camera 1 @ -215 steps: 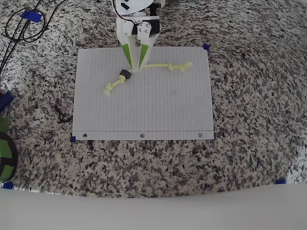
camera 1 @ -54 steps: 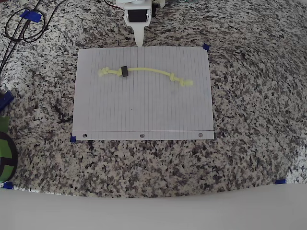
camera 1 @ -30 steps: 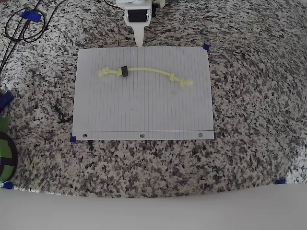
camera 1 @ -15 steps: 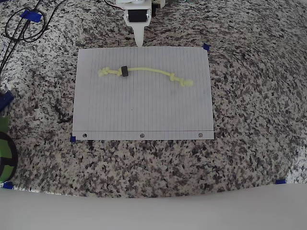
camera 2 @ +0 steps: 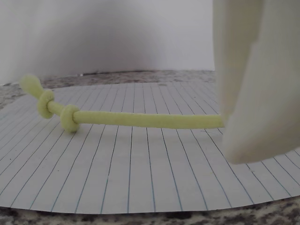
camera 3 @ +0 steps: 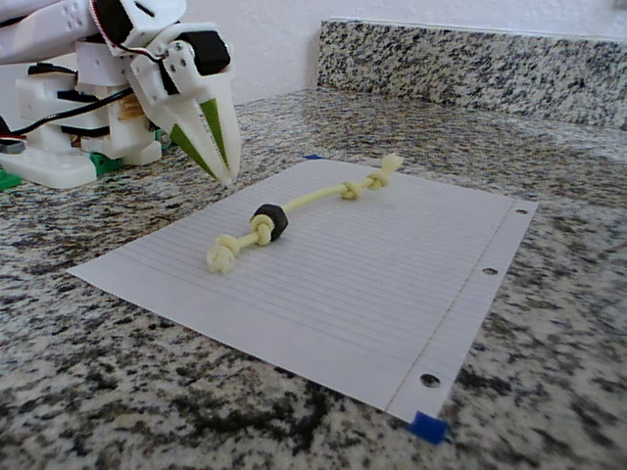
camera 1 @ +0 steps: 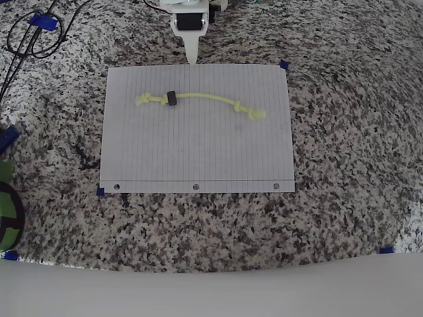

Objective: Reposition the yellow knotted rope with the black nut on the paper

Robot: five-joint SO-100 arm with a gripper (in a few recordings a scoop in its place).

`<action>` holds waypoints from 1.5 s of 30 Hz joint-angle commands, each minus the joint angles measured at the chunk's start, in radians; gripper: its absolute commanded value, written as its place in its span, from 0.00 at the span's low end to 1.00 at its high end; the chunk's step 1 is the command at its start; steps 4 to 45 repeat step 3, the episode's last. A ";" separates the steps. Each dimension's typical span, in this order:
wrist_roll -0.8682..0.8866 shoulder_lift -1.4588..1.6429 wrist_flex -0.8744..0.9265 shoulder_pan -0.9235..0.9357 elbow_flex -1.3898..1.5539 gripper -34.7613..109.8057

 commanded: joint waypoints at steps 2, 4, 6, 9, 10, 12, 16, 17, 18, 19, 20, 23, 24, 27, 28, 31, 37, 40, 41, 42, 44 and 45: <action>0.009 0.002 -0.009 -0.003 0.000 0.28; 0.009 0.002 -0.009 -0.003 0.000 0.28; 0.009 0.002 -0.009 -0.003 0.000 0.28; 0.009 0.002 -0.009 -0.003 0.000 0.28; 0.009 0.002 -0.009 -0.003 0.000 0.28; 0.009 0.002 -0.009 -0.003 0.000 0.28; 0.009 0.002 -0.009 -0.003 0.000 0.28; 0.009 0.002 -0.009 -0.003 0.000 0.28; 0.009 0.002 -0.009 -0.003 0.000 0.28; 0.009 0.002 -0.009 -0.003 0.000 0.28; 0.009 0.002 -0.009 -0.003 0.000 0.28; 0.009 0.002 -0.009 -0.003 0.000 0.28; 0.009 0.002 -0.009 -0.003 0.000 0.28; 0.009 0.002 -0.009 -0.003 0.000 0.28; 0.009 0.002 -0.009 -0.003 0.000 0.28; 0.009 0.002 -0.009 -0.003 0.000 0.28; 0.009 0.002 -0.009 -0.003 0.000 0.28; 0.009 0.002 -0.009 -0.003 0.000 0.28; 0.009 0.002 -0.009 -0.003 0.000 0.28; 0.009 0.002 -0.009 -0.003 0.000 0.28; 0.009 0.002 -0.009 -0.003 0.000 0.28; 0.009 0.002 -0.009 -0.003 0.000 0.28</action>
